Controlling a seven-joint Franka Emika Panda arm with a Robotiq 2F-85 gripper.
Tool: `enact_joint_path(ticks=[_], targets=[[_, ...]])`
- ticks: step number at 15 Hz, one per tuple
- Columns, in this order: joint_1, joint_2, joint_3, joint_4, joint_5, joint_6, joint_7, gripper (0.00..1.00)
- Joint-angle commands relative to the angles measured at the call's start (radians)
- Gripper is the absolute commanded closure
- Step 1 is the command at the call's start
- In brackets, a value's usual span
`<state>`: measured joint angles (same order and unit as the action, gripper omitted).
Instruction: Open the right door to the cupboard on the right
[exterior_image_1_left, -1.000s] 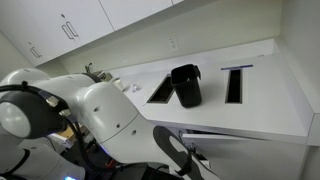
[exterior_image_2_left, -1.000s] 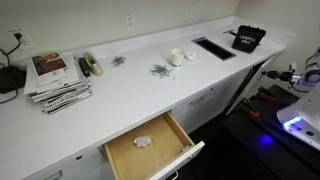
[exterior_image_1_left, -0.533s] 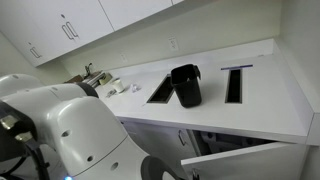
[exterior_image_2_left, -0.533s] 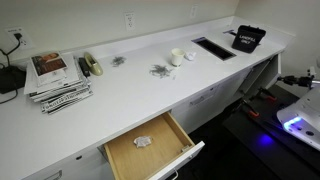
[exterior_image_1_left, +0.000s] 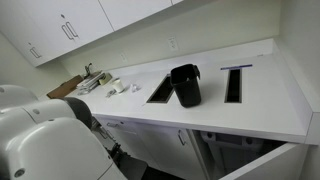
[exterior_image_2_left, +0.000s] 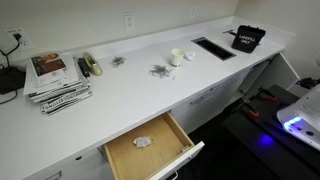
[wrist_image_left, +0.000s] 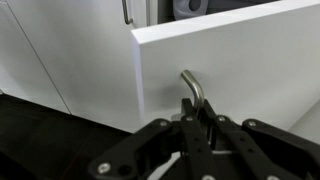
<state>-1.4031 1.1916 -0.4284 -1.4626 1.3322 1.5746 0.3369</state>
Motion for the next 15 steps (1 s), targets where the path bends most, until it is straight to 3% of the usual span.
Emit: enact_joint_path(ticks=[1,2,3,5,9,13,15], targets=[[-0.030,0.018,0.036,0.120,-0.033,0.081,0.011,0.97],[-0.030,0.010,0.039,0.127,-0.056,0.096,0.010,0.94],[-0.029,0.003,0.042,0.131,-0.081,0.107,0.011,0.64],[-0.007,-0.027,0.032,0.114,-0.146,0.122,0.026,0.61],[0.069,-0.132,0.019,0.028,-0.264,0.204,0.000,0.30],[0.180,-0.272,-0.018,-0.125,-0.386,0.396,0.016,0.00],[0.238,-0.349,-0.041,-0.214,-0.439,0.504,0.025,0.00]])
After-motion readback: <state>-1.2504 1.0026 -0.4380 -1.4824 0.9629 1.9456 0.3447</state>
